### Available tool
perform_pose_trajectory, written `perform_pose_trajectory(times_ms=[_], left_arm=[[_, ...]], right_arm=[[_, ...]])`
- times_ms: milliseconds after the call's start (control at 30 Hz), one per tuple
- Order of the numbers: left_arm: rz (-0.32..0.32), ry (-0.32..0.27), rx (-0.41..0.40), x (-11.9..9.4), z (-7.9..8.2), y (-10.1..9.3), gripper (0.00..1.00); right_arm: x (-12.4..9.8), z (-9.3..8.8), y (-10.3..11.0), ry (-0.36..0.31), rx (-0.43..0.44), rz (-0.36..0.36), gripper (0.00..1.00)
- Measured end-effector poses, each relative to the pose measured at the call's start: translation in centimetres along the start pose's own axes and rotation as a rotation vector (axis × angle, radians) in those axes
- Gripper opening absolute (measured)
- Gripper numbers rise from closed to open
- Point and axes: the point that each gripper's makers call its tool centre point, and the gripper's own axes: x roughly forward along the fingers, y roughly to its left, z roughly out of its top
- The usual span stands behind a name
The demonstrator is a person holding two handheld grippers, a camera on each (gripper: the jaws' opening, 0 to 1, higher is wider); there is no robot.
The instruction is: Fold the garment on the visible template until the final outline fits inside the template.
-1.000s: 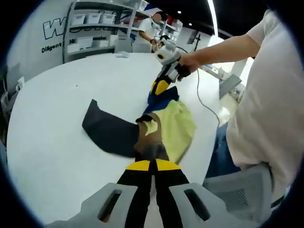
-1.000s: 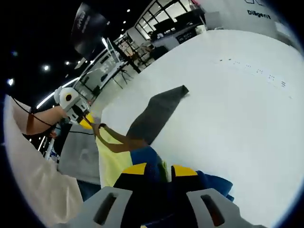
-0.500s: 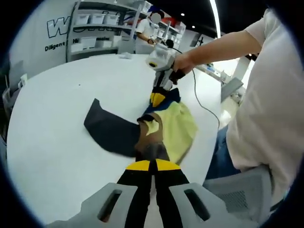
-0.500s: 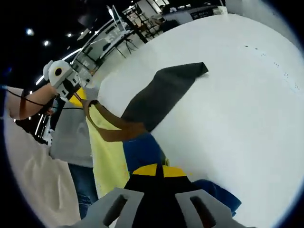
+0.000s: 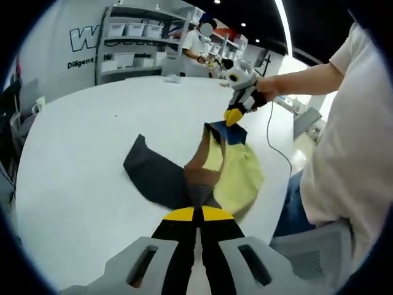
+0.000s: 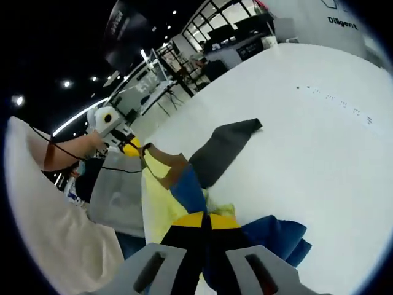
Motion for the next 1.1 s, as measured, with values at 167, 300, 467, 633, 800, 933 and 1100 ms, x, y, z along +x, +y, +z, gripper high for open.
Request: perform_pose_trajectory(times_ms=[167,300,467,633,800,933,1100], left_arm=[[0.003,-0.021,0.020,-0.3,1.4,-0.1,0.00],[-0.009,-0.033,0.051,-0.7,2.5,-0.4,0.00],[-0.043,-0.035,0.084,-1.5,3.6,-1.4,0.00],[-0.126,0.012,0.139,-2.9,3.5,-3.6,0.00],[-0.226,0.028,0.139,-4.8,3.6,-6.0,0.00],[-0.320,0.005,0.098,-6.4,4.6,-7.8,0.00],[-0.392,-0.029,0.075,-7.3,6.5,-8.8,0.00]], right_arm=[[-1.8,-0.4,1.8,-0.035,-0.017,0.006,0.00],[-3.3,-0.8,3.5,-0.069,-0.030,0.022,0.00],[-4.5,-1.6,6.0,-0.081,-0.039,0.081,0.00],[-5.5,-2.8,8.8,-0.067,-0.054,0.170,0.00],[-6.4,-3.4,11.6,-0.049,-0.076,0.252,0.00],[-7.2,-3.9,13.8,-0.018,-0.103,0.337,0.00],[-8.3,-3.5,15.3,-0.035,-0.086,0.436,0.00]])
